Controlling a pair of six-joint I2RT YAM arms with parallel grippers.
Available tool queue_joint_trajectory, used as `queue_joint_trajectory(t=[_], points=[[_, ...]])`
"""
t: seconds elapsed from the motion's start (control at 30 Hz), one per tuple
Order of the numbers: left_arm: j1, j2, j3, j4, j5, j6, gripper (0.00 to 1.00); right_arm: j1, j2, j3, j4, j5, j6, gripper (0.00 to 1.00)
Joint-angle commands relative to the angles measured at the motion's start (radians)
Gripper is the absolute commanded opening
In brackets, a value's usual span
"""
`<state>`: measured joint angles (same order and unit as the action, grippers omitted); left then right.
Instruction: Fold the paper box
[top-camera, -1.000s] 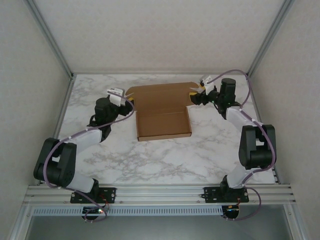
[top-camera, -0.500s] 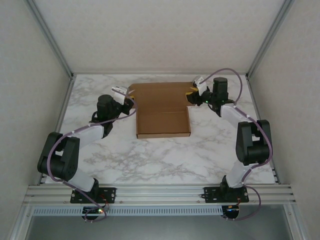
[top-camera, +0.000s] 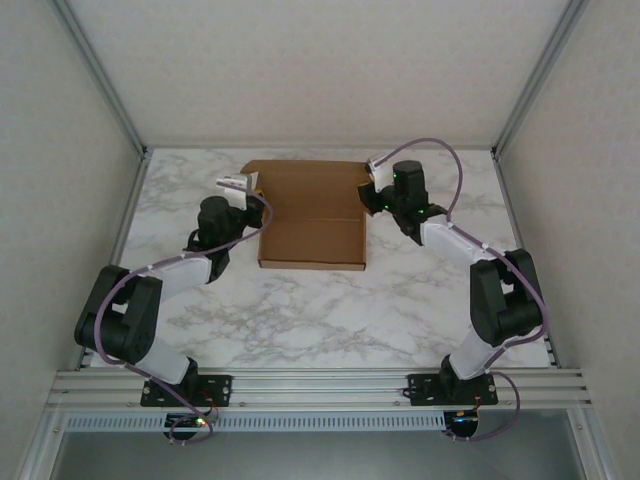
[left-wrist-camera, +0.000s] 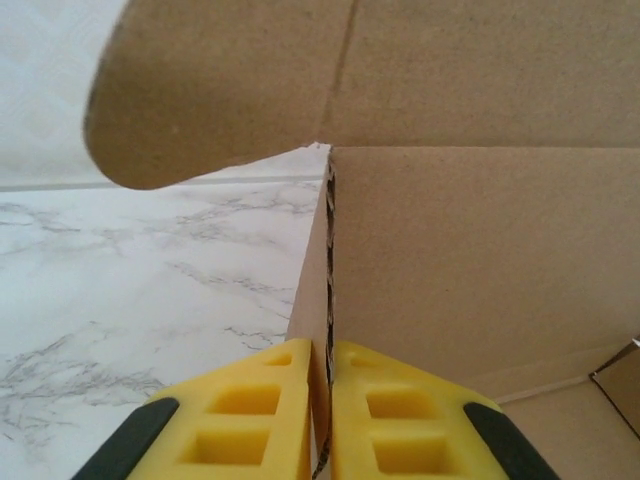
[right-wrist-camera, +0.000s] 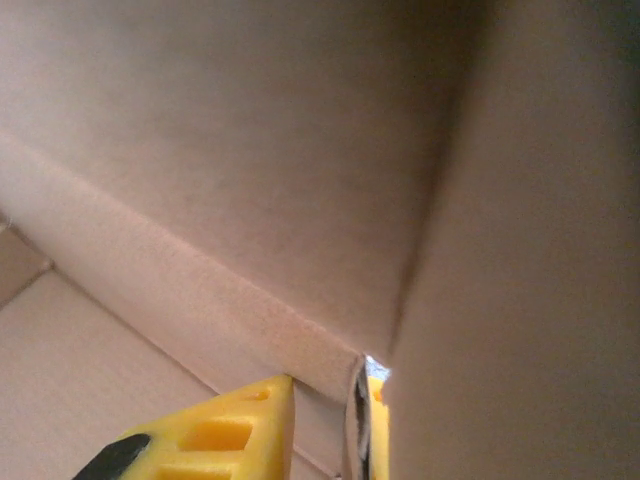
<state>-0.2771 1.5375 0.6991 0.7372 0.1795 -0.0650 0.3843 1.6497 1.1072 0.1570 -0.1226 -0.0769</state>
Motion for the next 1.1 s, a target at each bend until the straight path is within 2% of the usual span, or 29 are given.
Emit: queue_joint_trajectory(t=[0.0,0.27,0.4,0.67,0.8,0.93,1.07], points=[[-0.05,-0.039,-0.022,0.09,-0.043,-0.068,0.11,0.017,-0.028,0.035,-0.039,0.205,0.277,0.2],[-0.072,-0.055,-0.068,0.139,-0.061,-0.143,0.11,0.056,-0.063,0.002,0.045,0.44,0.635,0.22],[-0.082,-0.059,-0.081,0.163,-0.081,-0.169,0.11,0.095,-0.057,-0.03,0.139,0.494,0.745,0.21],[-0.107,-0.036,-0.053,0.192,-0.178,-0.248,0.1,0.172,-0.02,-0.028,0.15,0.516,0.729,0.21],[-0.125,-0.022,-0.052,0.206,-0.218,-0.261,0.1,0.177,-0.019,-0.052,0.162,0.512,0.726,0.21],[-0.142,-0.004,-0.068,0.223,-0.262,-0.259,0.14,0.178,-0.03,-0.09,0.188,0.497,0.684,0.21],[-0.185,0.003,-0.137,0.315,-0.346,-0.26,0.17,0.183,-0.052,-0.17,0.274,0.485,0.649,0.23]])
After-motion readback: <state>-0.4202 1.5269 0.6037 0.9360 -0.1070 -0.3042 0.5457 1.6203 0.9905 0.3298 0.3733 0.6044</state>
